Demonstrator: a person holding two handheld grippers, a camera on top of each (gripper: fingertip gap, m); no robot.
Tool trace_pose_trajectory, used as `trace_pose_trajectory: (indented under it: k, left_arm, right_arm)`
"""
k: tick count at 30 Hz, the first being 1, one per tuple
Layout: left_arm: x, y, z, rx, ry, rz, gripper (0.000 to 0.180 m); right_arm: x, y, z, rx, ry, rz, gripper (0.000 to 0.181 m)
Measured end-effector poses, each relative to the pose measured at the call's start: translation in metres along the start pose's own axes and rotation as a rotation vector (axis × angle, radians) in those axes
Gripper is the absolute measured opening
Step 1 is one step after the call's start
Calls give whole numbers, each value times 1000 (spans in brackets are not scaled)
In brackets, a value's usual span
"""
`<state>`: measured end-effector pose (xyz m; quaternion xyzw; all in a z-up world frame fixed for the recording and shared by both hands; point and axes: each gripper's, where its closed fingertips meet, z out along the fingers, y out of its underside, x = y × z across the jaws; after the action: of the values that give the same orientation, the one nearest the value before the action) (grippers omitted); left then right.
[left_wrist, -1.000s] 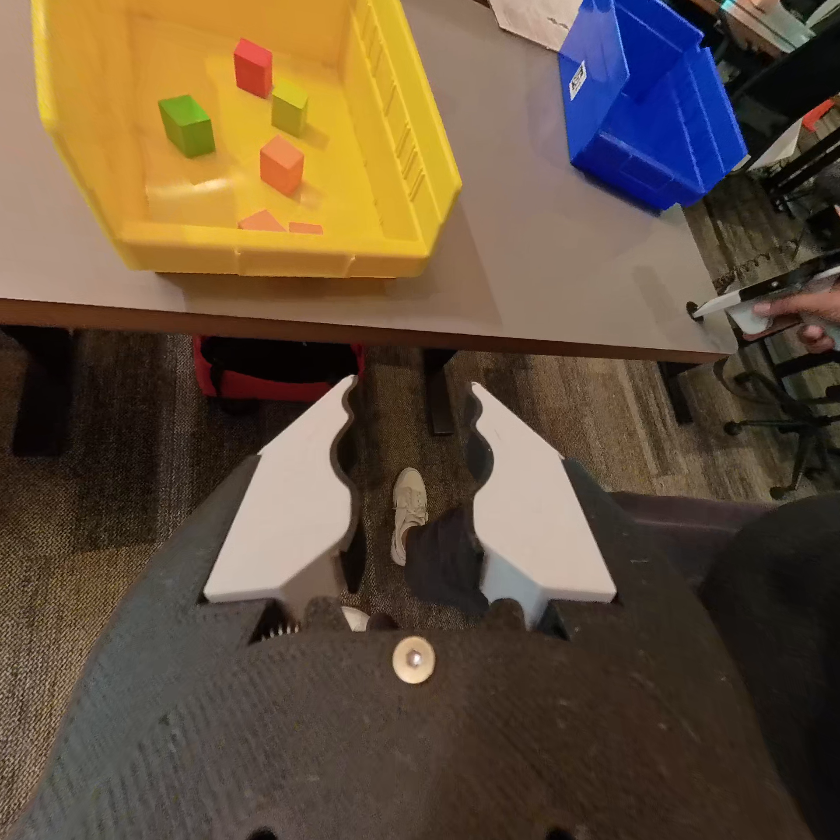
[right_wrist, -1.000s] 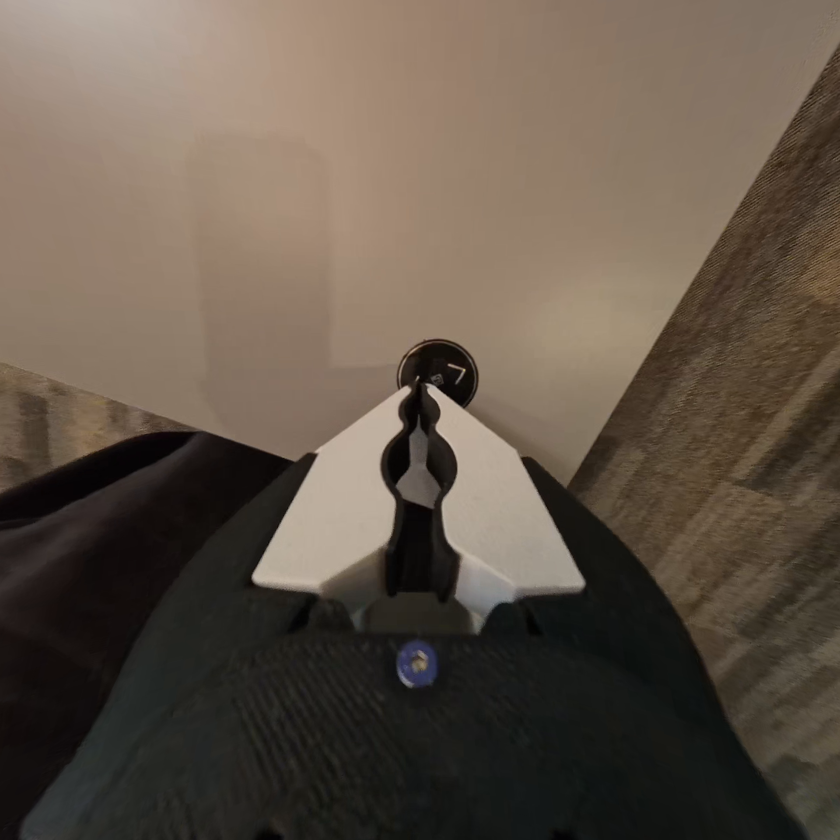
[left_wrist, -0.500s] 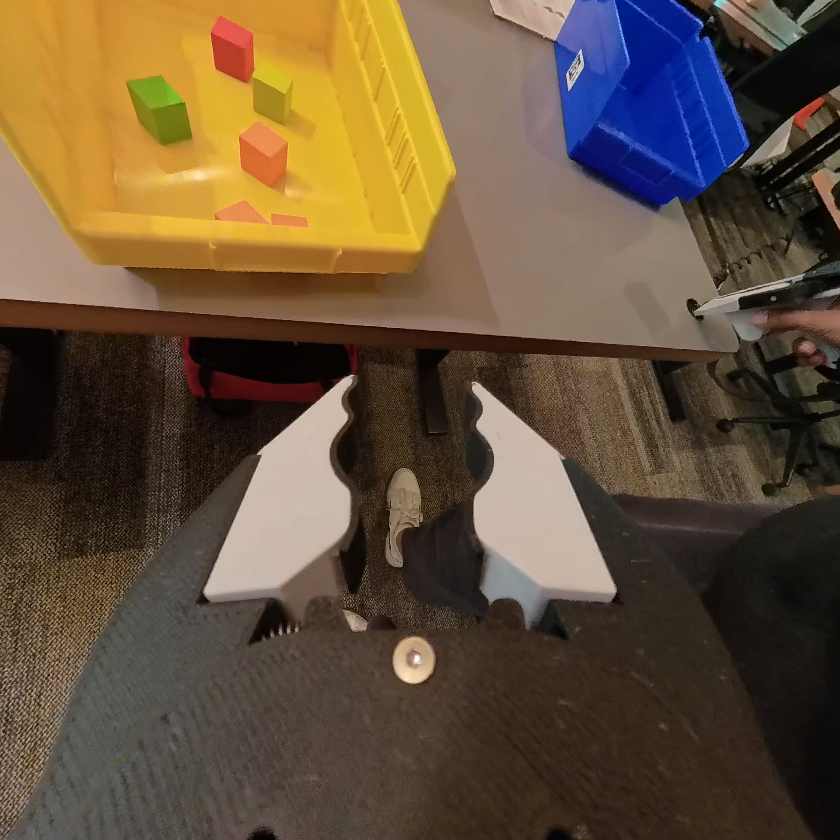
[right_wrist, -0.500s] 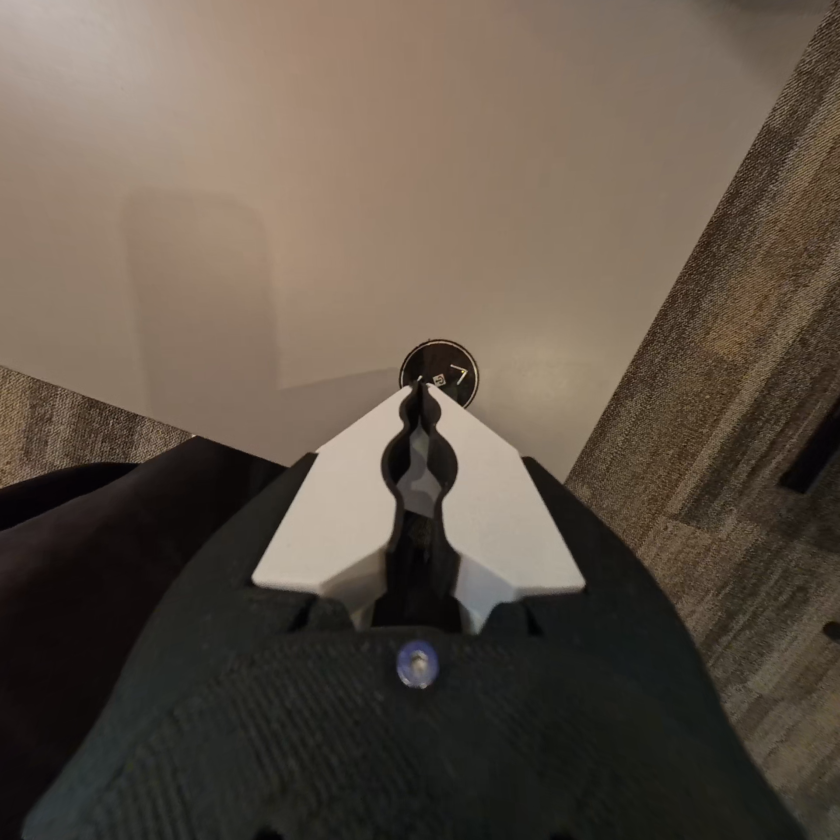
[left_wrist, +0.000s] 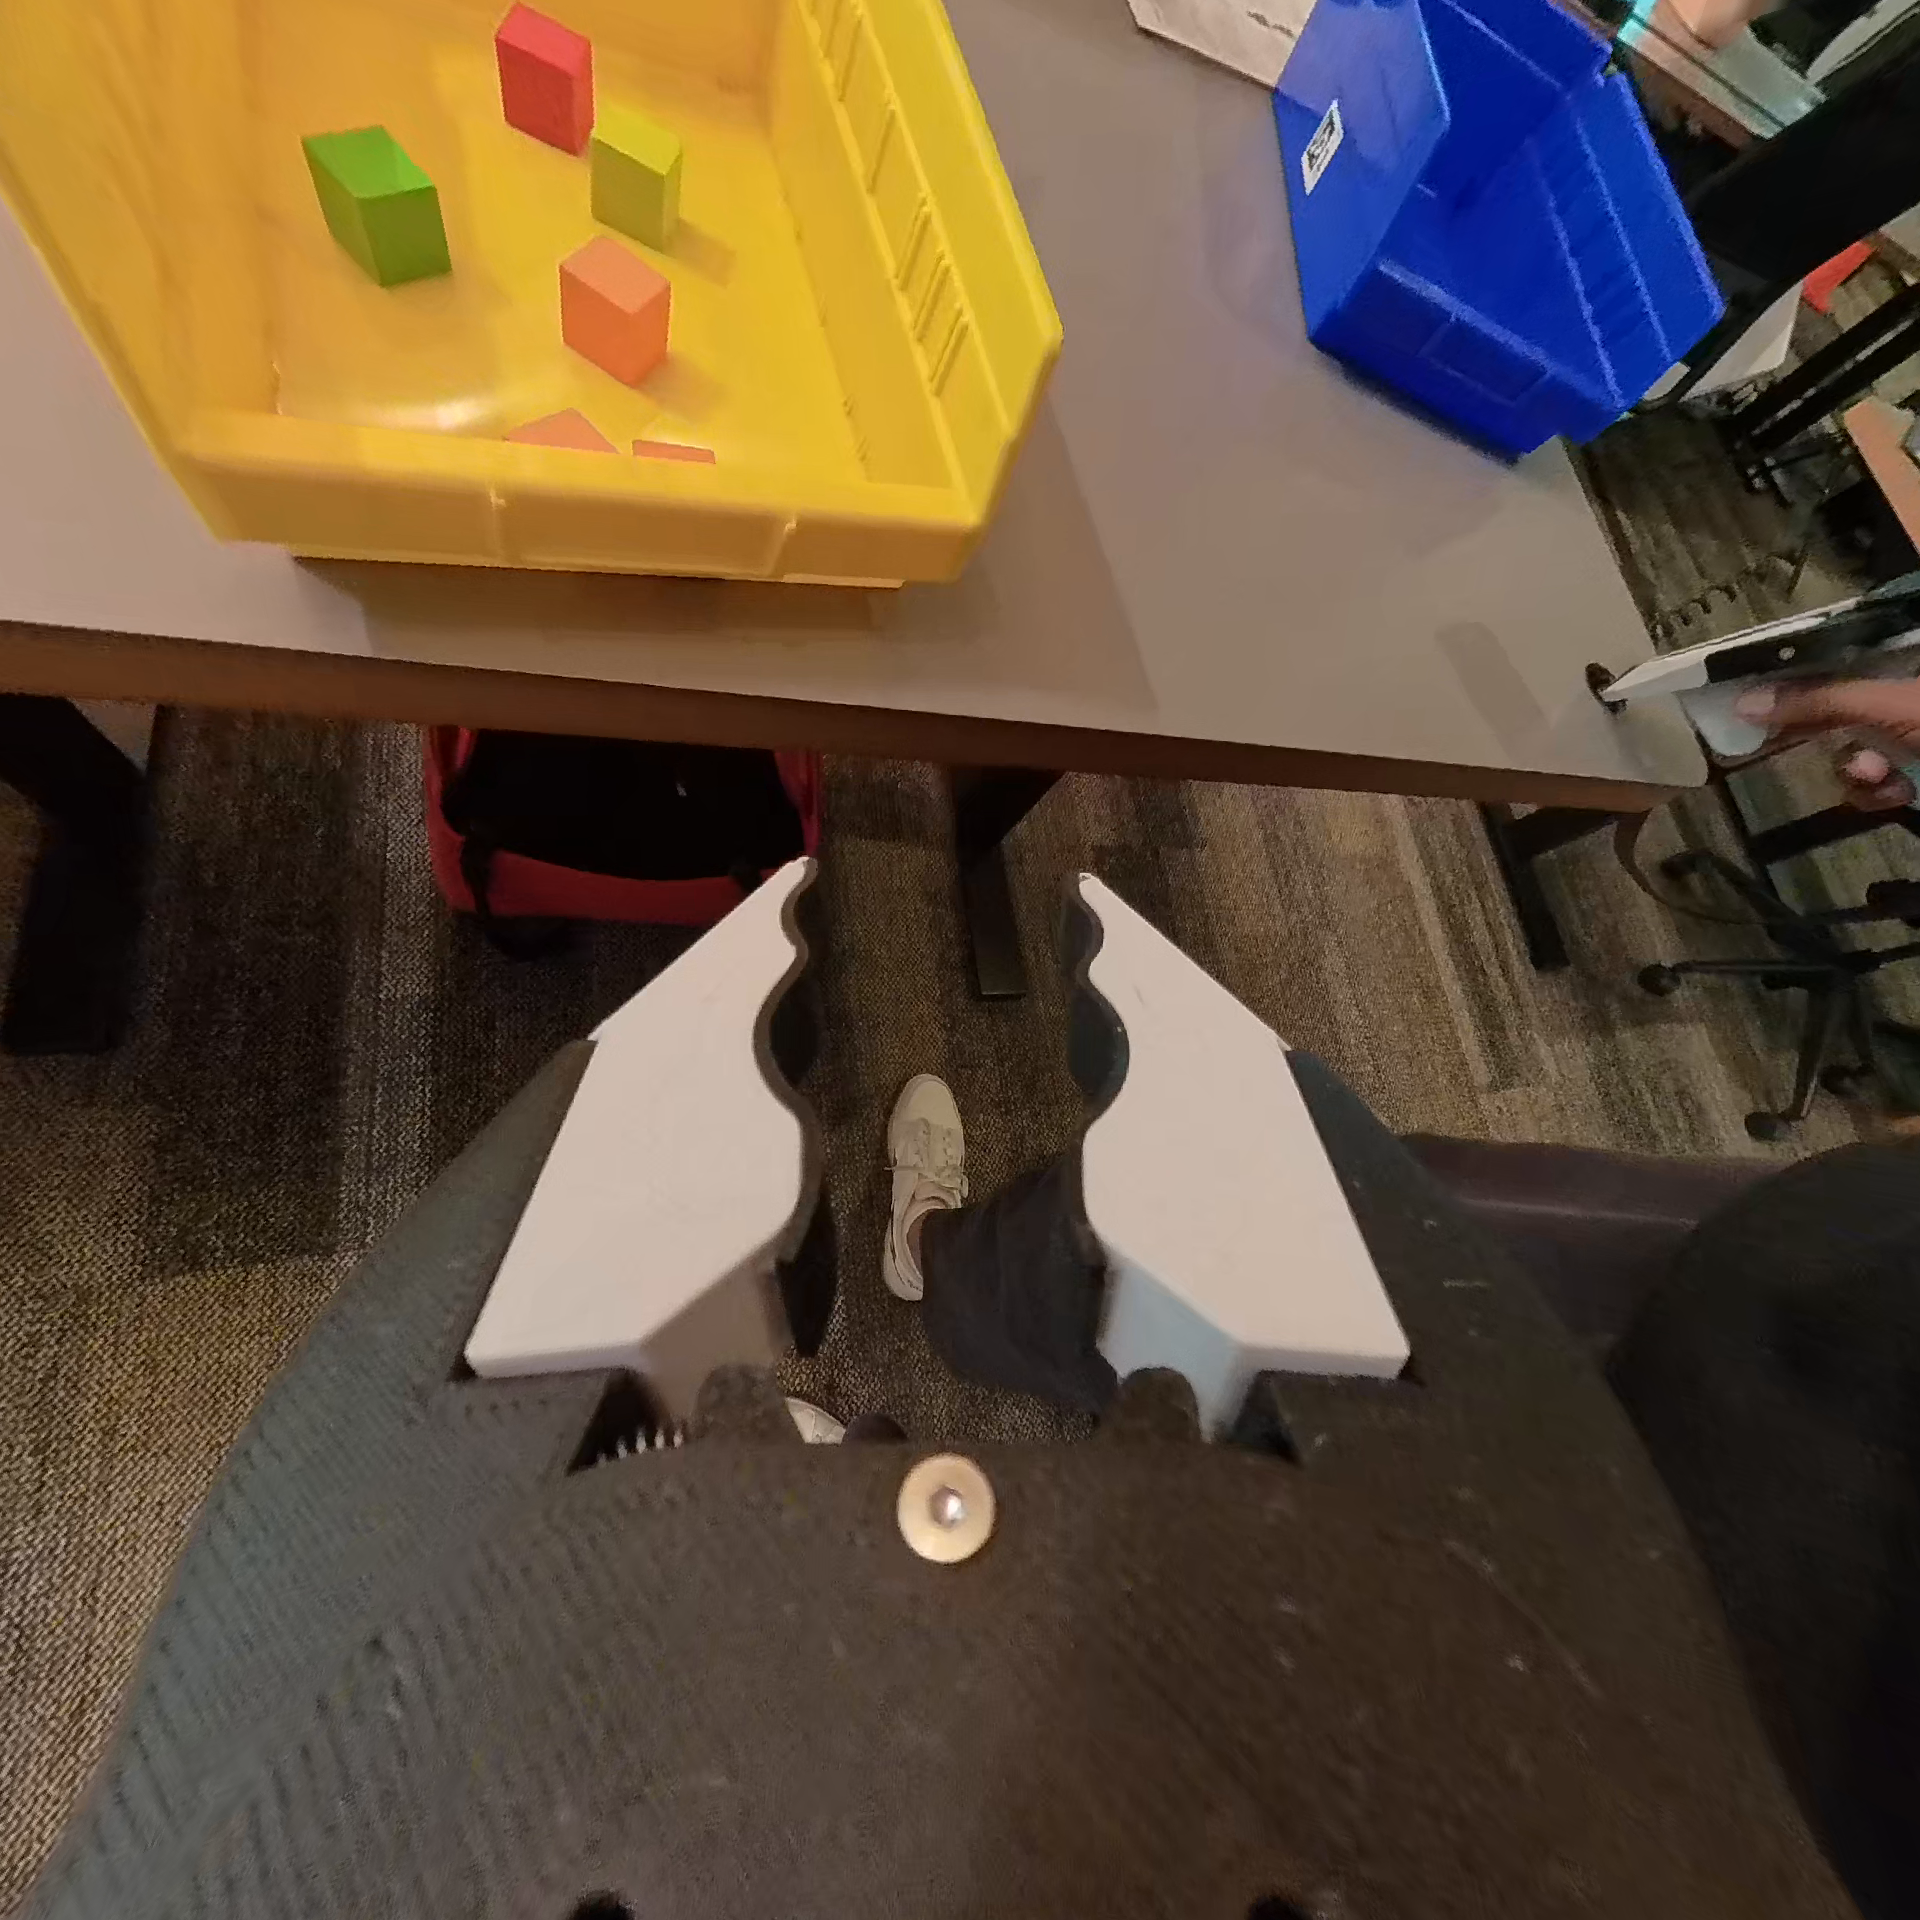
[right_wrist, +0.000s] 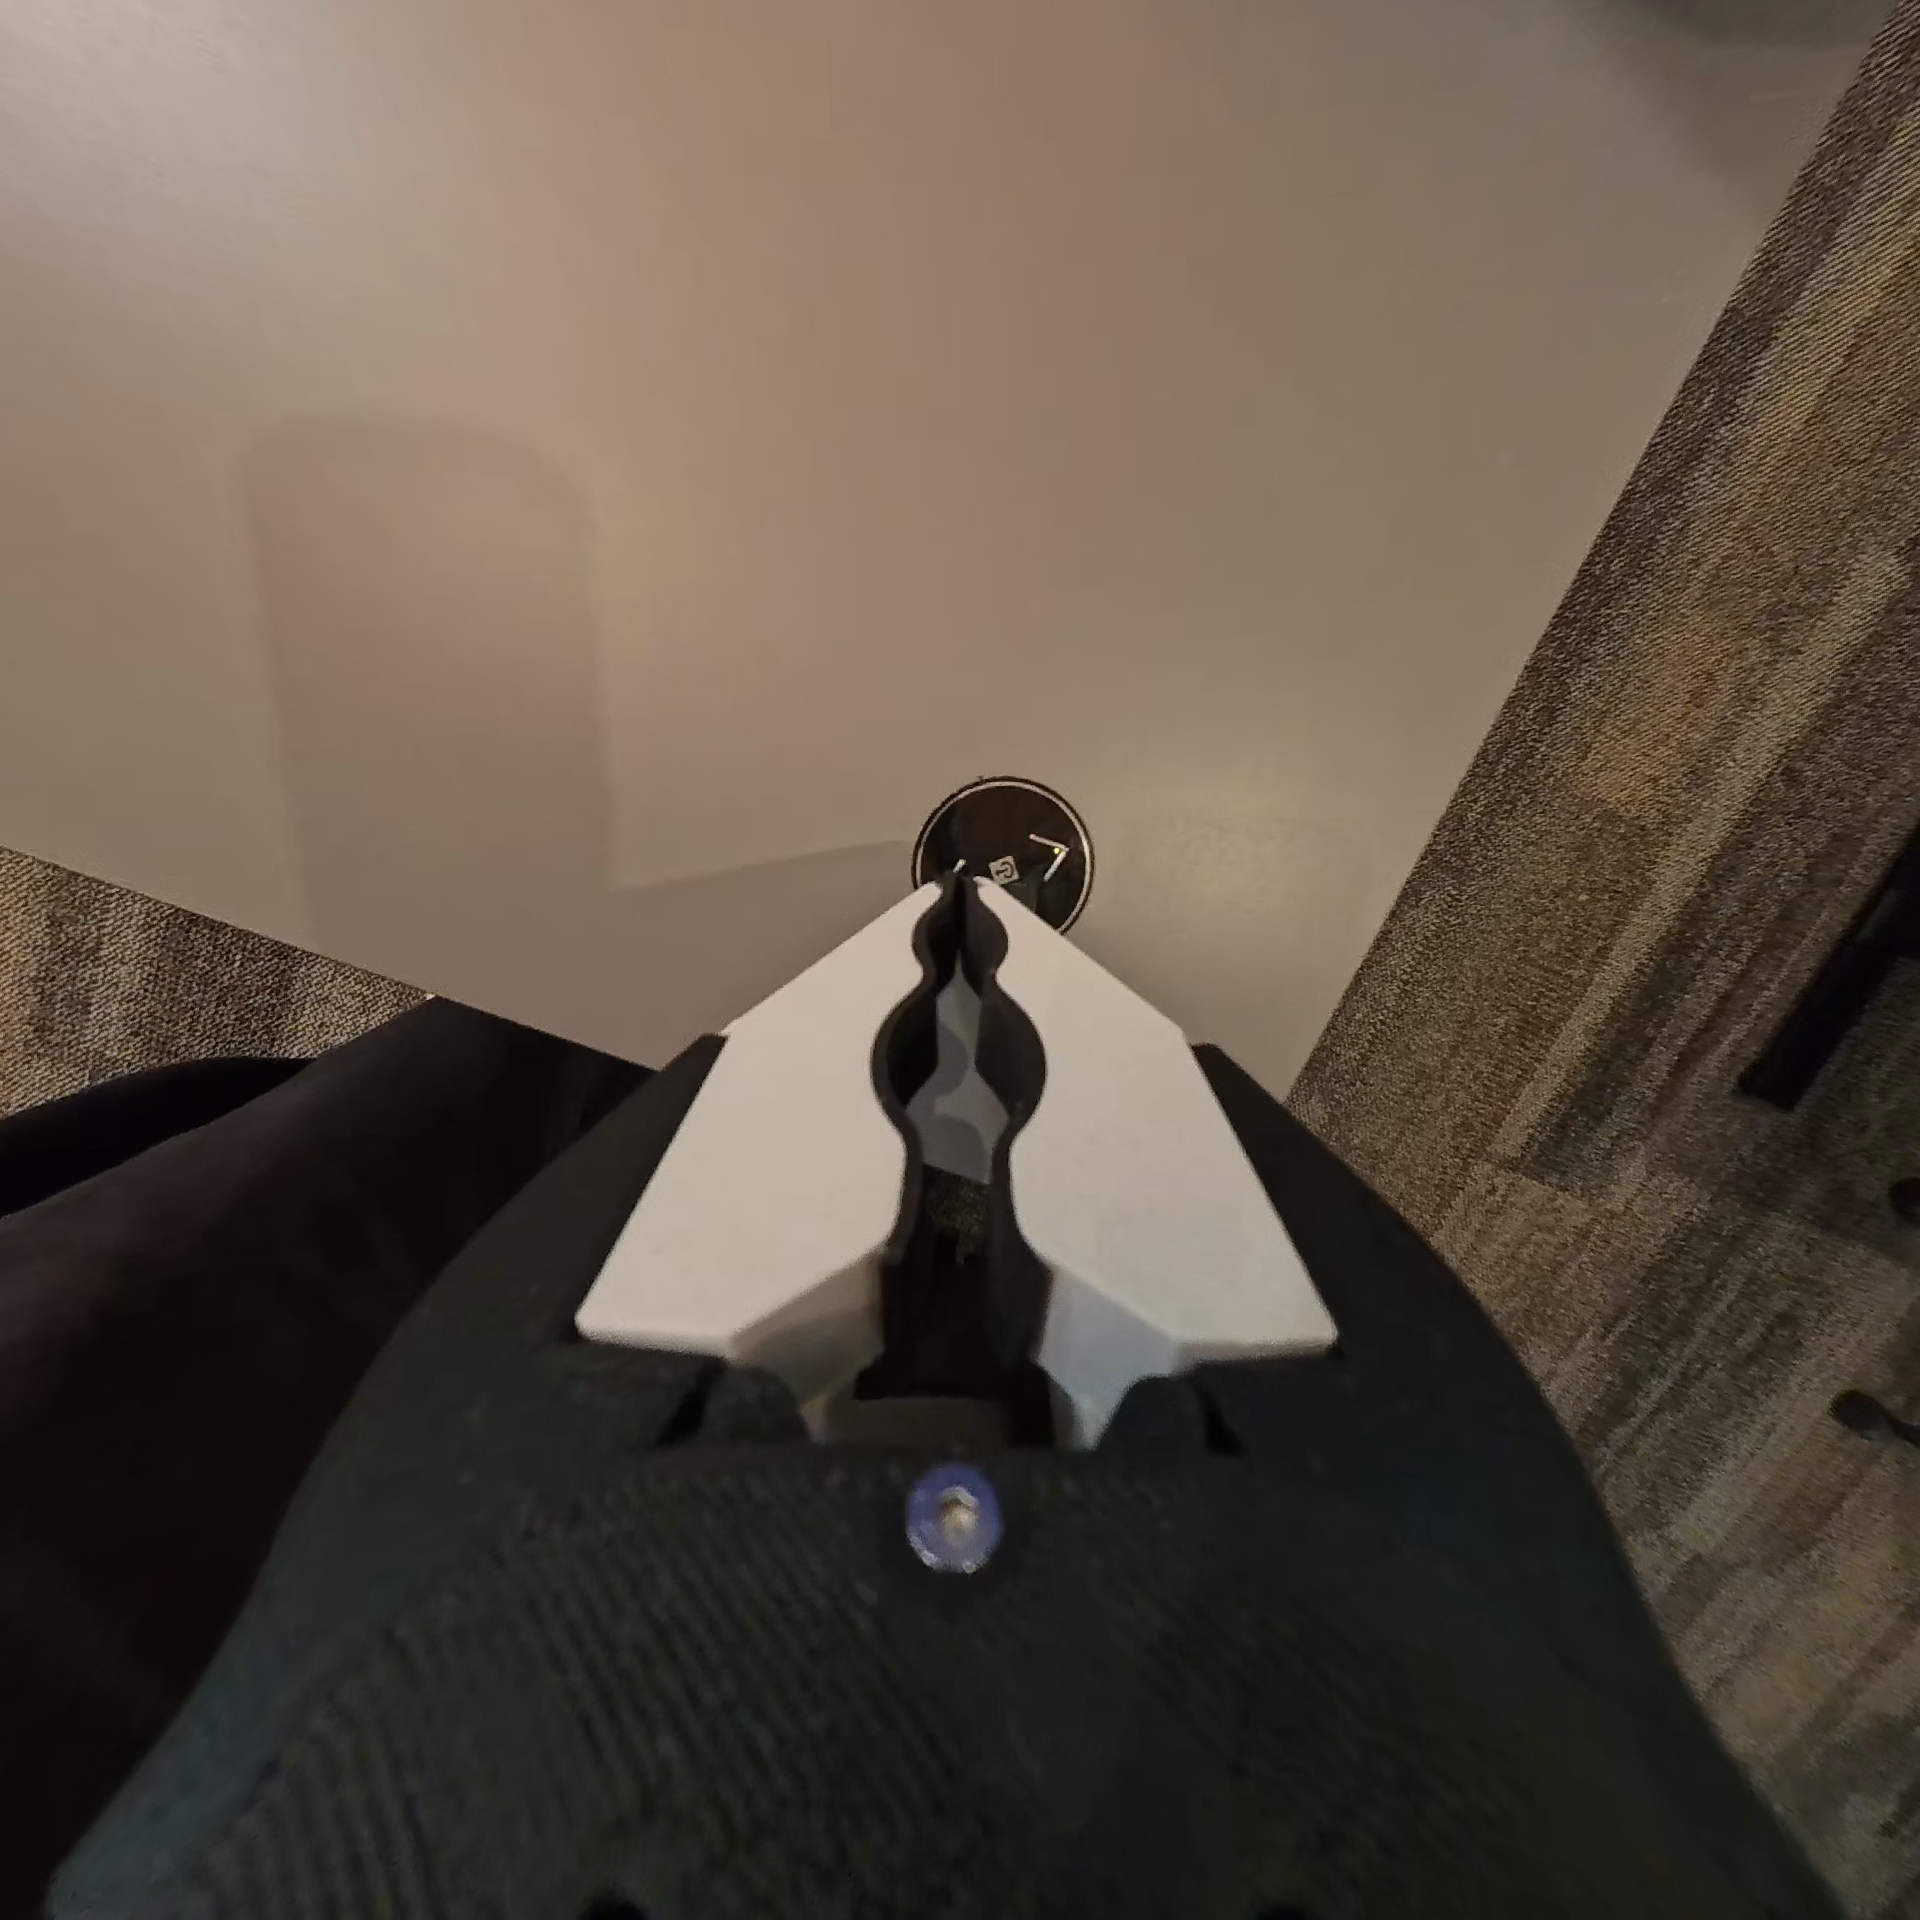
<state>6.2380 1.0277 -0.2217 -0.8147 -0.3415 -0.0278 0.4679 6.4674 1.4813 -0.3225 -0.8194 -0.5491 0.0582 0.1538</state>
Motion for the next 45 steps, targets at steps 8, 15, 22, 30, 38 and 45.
trace_pose_trajectory:
  k: [8,15,22,30,38,45]
  left_arm:
    - [3,0,-2,5,6,11,43]
    - [5,0,-2,10,10,10,43]
    - [5,0,-2,16,13,7,44]
    - [8,-2,1,17,22,13,44]
    - [11,-1,2,19,29,15,44]
    - [12,0,2,21,34,14,44]
  right_arm:
    - [1,-3,-9,-24,6,-12,0]
    - [2,-6,-18,-4,12,2,0]
    - [3,-9,-26,14,16,8,0]
    - [3,-12,-36,41,20,22,0]
    - [5,-16,-45,66,31,25,0]
    - [6,-19,-53,91,33,33,0]
